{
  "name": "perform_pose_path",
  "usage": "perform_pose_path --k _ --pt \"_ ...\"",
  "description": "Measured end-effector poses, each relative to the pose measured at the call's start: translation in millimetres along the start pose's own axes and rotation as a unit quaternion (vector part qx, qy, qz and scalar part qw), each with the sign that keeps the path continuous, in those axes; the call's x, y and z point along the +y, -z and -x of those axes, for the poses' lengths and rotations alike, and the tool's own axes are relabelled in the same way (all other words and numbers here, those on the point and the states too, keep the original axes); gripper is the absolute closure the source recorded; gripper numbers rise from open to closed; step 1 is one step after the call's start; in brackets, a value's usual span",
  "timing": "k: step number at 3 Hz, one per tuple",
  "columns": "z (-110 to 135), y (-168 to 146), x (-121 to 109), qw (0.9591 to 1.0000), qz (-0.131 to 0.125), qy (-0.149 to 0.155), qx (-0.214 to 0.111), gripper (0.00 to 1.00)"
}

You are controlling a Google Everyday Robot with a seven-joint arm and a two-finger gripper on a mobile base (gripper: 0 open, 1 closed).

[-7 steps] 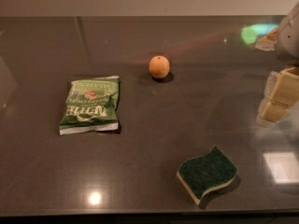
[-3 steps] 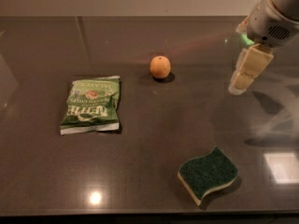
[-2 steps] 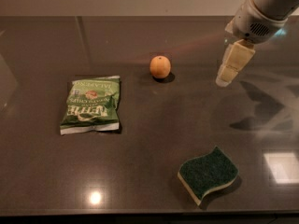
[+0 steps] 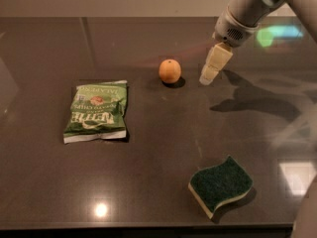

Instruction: Move orange near sponge

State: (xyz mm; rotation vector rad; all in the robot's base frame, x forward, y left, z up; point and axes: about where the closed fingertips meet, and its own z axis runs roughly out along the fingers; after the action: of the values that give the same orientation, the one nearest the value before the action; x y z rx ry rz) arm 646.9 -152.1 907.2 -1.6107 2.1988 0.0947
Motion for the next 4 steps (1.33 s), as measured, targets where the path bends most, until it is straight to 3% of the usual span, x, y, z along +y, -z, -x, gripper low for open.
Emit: perform_pose_path --k 2,4 --pt "55 -53 5 0.9967 0.046 -0.009 -0.067 0.0" --pt "90 -86 24 0.9918 0.078 0.003 -0.101 0.0"
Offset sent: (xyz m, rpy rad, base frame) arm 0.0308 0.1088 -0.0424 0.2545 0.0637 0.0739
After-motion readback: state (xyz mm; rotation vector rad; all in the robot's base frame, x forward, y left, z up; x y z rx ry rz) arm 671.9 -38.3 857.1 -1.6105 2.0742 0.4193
